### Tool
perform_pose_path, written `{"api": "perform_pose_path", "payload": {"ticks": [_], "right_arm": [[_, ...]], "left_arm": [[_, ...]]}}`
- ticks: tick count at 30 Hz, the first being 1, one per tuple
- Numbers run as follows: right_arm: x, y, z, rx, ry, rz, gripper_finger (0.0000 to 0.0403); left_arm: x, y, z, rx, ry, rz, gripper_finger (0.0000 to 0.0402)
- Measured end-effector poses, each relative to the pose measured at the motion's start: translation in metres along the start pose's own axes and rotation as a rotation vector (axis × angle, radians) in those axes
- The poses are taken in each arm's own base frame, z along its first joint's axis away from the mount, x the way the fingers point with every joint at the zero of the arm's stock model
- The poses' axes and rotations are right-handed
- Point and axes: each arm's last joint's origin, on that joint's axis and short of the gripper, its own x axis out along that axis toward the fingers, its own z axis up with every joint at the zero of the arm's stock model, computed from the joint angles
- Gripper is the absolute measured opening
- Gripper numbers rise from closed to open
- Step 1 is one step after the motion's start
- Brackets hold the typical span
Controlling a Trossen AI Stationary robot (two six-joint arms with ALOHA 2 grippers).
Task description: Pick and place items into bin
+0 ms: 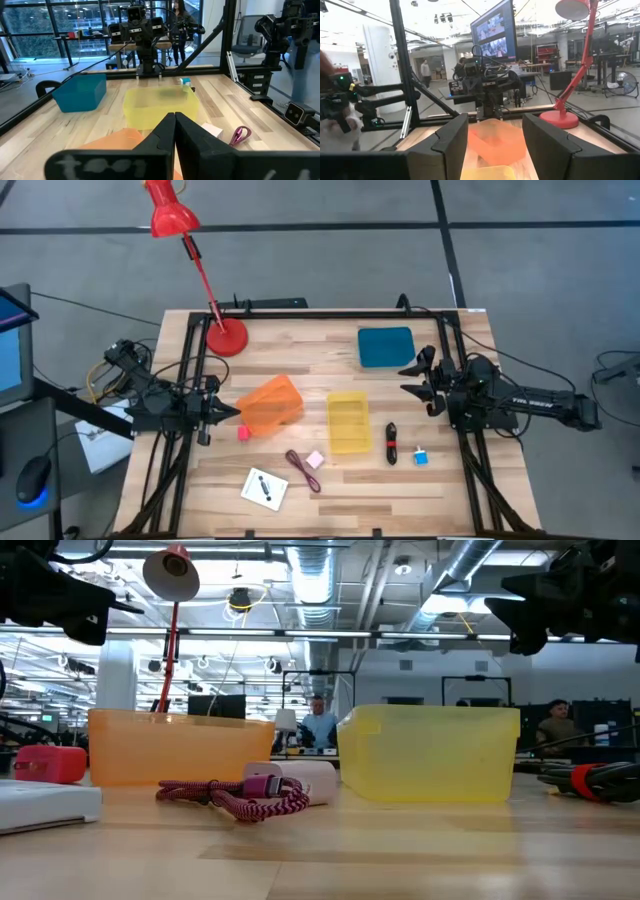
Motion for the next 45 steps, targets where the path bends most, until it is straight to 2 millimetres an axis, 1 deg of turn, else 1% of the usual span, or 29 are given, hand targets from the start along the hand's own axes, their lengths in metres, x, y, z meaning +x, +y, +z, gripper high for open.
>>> {"api": "perform_pose_path", "payload": {"ticks": [2, 6, 10, 20, 24, 28, 31, 36, 39, 42, 43, 45], "right_arm": [[0.000, 0.000, 0.000, 0.000, 0.000, 0.000, 0.0182], [0.000, 0.000, 0.000, 0.000, -0.001, 0.000, 0.0182], [0.000, 0.000, 0.000, 0.000, -0.001, 0.000, 0.0182], [0.000, 0.000, 0.000, 0.000, 0.000, 0.000, 0.0182], [0.000, 0.000, 0.000, 0.000, -0.001, 0.000, 0.0182], [0.000, 0.000, 0.000, 0.000, -0.001, 0.000, 0.0182], [0.000, 0.000, 0.000, 0.000, -0.001, 0.000, 0.0182], [0.000, 0.000, 0.000, 0.000, -0.001, 0.000, 0.0182], [0.000, 0.000, 0.000, 0.000, 0.000, 0.000, 0.0182], [0.000, 0.000, 0.000, 0.000, -0.001, 0.000, 0.0182], [0.000, 0.000, 0.000, 0.000, -0.001, 0.000, 0.0182], [0.000, 0.000, 0.000, 0.000, 0.000, 0.000, 0.0182]], "left_arm": [[0.000, 0.000, 0.000, 0.013, 0.000, 0.000, 0.0000], [0.000, 0.000, 0.000, 0.137, -0.001, 0.018, 0.0000], [0.000, 0.001, 0.000, 0.153, -0.001, 0.022, 0.0000], [0.000, 0.000, 0.002, 0.067, -0.019, 0.008, 0.0000], [0.000, 0.000, 0.004, -0.030, -0.044, 0.010, 0.0000], [0.000, 0.000, 0.001, -0.118, -0.010, 0.012, 0.0000], [0.000, 0.000, 0.000, -0.126, 0.008, -0.001, 0.0000], [0.000, -0.001, 0.001, -0.207, 0.000, -0.026, 0.0000], [0.000, -0.001, 0.001, -0.217, 0.000, -0.026, 0.0011], [0.000, -0.001, 0.003, -0.221, -0.017, -0.026, 0.0037], [-0.001, 0.000, 0.008, -0.220, -0.030, -0.027, 0.0049], [-0.005, 0.003, 0.025, -0.209, -0.083, -0.027, 0.0072]]}}
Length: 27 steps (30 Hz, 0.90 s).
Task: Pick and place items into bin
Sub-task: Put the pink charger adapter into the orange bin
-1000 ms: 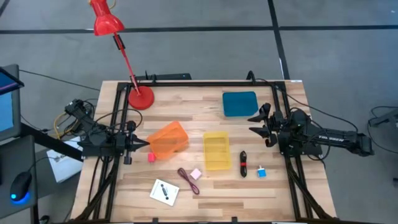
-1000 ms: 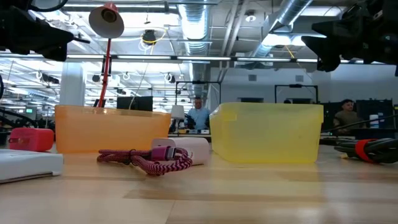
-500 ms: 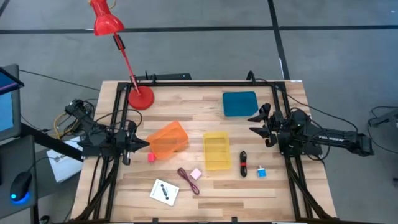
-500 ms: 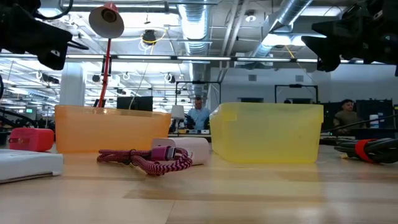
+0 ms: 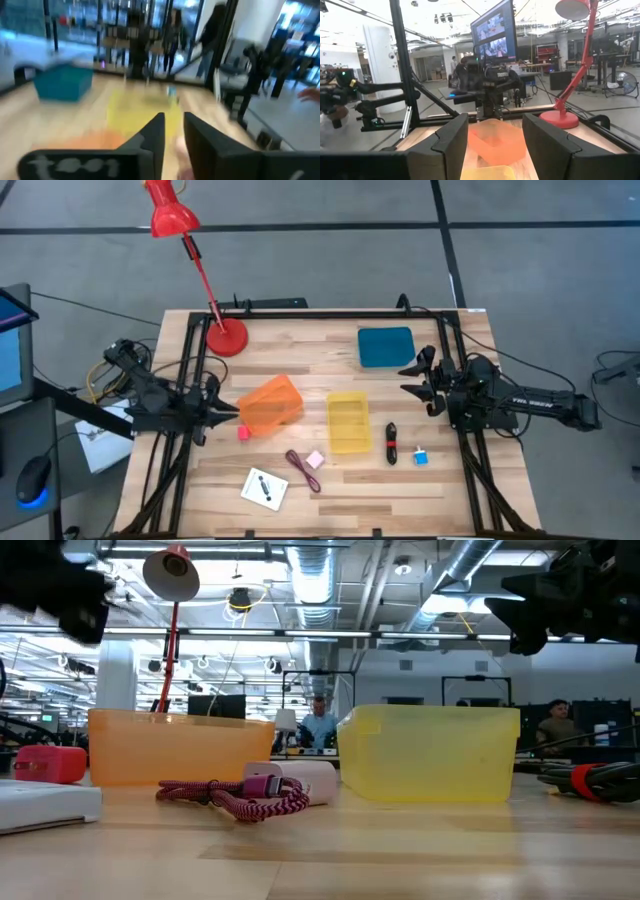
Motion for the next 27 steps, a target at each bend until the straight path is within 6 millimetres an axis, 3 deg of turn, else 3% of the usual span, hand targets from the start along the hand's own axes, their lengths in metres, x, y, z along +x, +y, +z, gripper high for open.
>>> {"api": "perform_pose_path", "payload": {"ticks": [7, 13, 22, 27], "right_arm": [[0.000, 0.000, 0.000, 0.001, 0.002, 0.000, 0.0182], [0.000, 0.000, 0.000, 0.001, 0.002, 0.000, 0.0182], [0.000, 0.000, 0.000, 0.002, 0.001, 0.000, 0.0182], [0.000, 0.000, 0.000, 0.053, -0.005, 0.000, 0.0182]], "left_arm": [[-0.010, 0.001, 0.055, 0.137, 0.014, 0.046, 0.0128], [-0.001, -0.009, 0.078, 0.128, 0.160, 0.077, 0.0133], [0.038, -0.040, 0.078, 0.241, 0.372, 0.121, 0.0133], [0.051, -0.051, 0.069, 0.142, 0.454, 0.092, 0.0133]]}}
